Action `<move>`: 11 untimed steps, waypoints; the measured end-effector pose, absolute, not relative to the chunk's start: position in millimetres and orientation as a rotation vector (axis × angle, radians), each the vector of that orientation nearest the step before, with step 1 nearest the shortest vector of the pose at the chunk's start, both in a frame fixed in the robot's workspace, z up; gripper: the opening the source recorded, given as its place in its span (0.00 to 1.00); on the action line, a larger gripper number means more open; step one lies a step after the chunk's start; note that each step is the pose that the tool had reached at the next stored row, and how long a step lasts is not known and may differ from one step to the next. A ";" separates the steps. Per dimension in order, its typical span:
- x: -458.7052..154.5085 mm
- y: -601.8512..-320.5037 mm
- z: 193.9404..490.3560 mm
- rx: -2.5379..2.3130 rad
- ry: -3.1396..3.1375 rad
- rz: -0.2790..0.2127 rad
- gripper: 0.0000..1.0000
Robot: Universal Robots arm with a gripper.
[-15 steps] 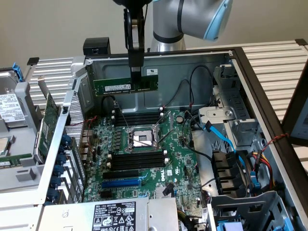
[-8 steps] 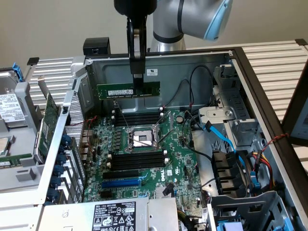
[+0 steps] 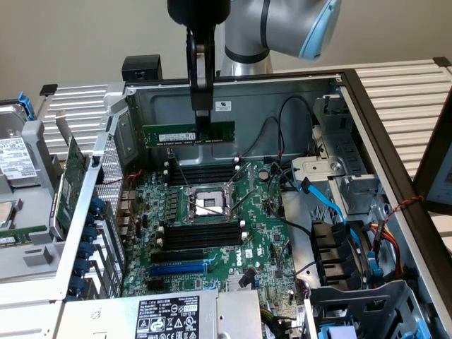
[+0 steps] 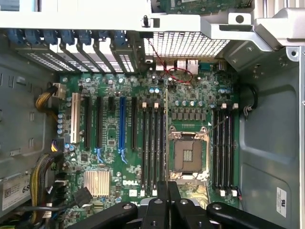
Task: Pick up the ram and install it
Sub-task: 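Pick up the ram and move it above insertion slot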
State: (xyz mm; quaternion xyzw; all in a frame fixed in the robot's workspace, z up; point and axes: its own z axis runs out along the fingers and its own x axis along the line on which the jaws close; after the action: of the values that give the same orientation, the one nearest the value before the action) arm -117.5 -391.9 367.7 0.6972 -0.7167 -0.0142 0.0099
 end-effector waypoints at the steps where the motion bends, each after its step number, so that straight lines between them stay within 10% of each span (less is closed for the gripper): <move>1: -117.4 -392.0 367.6 2.177 -2.238 -0.045 0.12; 11: -117.4 -392.1 367.6 2.178 -2.239 -0.048 0.12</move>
State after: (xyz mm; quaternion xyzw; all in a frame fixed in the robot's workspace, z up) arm -117.4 -392.1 367.6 0.6972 -0.7167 -0.0154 0.0088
